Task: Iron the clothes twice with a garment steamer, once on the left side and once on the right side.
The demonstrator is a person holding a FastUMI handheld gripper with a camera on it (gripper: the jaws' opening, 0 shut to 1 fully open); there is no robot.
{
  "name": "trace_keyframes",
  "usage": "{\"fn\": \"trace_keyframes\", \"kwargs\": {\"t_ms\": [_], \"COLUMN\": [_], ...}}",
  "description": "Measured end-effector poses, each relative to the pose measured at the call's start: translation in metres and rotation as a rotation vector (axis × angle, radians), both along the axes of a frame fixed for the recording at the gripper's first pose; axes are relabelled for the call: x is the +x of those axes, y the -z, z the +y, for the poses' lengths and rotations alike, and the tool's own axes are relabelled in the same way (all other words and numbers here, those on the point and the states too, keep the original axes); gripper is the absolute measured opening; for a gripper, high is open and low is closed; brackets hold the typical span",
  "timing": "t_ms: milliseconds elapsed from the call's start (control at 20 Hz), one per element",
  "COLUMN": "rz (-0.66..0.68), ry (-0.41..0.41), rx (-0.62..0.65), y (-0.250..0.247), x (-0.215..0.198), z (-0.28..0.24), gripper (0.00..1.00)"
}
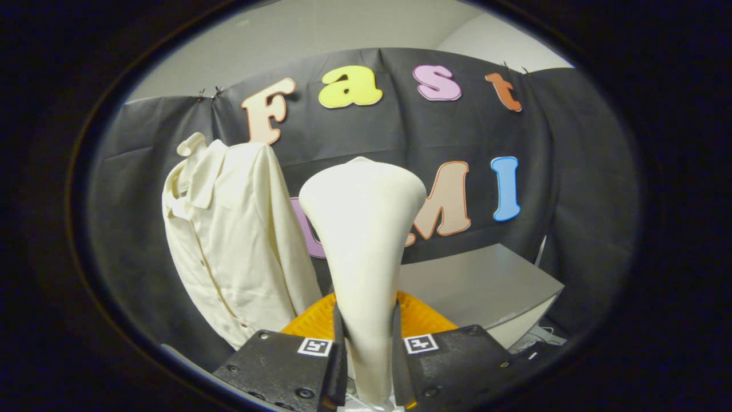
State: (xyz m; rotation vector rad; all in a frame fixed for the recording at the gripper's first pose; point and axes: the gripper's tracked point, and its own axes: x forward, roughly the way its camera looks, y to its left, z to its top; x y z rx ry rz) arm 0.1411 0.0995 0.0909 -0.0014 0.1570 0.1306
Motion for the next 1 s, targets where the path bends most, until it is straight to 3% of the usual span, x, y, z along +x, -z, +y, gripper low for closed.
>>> {"fn": "trace_keyframes", "kwargs": {"t_ms": [350, 750, 1000], "rz": [-0.029, -0.070, -0.107], "ry": [-0.016, -0.108, -0.171], "rx": [0.000, 0.015, 0.087], "y": [0.022, 0.042, 0.054], "x": [-0.033, -0.053, -0.059], "z": [0.076, 0.178, 0.234], "gripper": [0.31, 0.31, 0.31]}}
